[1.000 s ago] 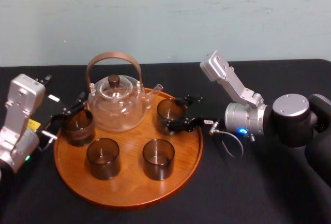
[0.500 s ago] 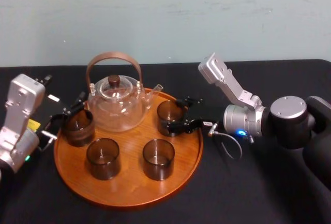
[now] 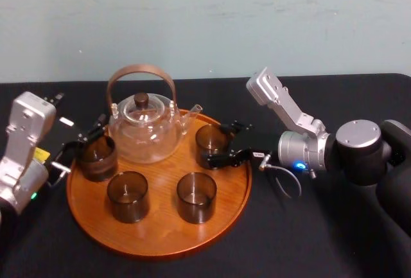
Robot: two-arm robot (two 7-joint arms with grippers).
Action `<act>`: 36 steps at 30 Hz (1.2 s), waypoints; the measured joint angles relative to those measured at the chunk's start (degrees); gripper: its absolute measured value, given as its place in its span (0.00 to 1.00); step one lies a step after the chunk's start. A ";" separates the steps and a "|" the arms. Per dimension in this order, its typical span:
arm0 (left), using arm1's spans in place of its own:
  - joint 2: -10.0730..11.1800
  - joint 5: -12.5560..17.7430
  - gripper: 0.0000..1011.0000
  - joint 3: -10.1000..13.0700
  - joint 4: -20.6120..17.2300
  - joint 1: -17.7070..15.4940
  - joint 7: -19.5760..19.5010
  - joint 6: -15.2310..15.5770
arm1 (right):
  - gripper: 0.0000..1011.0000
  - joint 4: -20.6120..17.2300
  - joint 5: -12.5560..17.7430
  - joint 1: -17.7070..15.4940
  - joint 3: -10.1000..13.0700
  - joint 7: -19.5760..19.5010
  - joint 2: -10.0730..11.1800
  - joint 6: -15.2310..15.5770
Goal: Pick up the glass from the table and place it on the tray.
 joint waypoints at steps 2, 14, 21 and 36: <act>0.00 0.00 0.99 0.00 0.00 0.00 0.00 0.00 | 0.99 0.00 0.02 0.00 0.01 0.01 0.00 0.00; 0.00 0.00 0.99 0.00 0.00 0.00 0.00 0.00 | 0.99 -0.13 0.20 -0.01 0.14 0.26 0.09 -0.03; 0.00 0.00 0.99 0.00 0.00 0.00 0.00 0.00 | 0.99 -3.47 1.45 -1.77 1.39 1.13 2.23 0.27; 0.00 0.00 0.99 0.00 0.00 0.00 0.00 0.00 | 0.99 -16.02 4.85 -8.83 4.78 0.39 10.74 2.35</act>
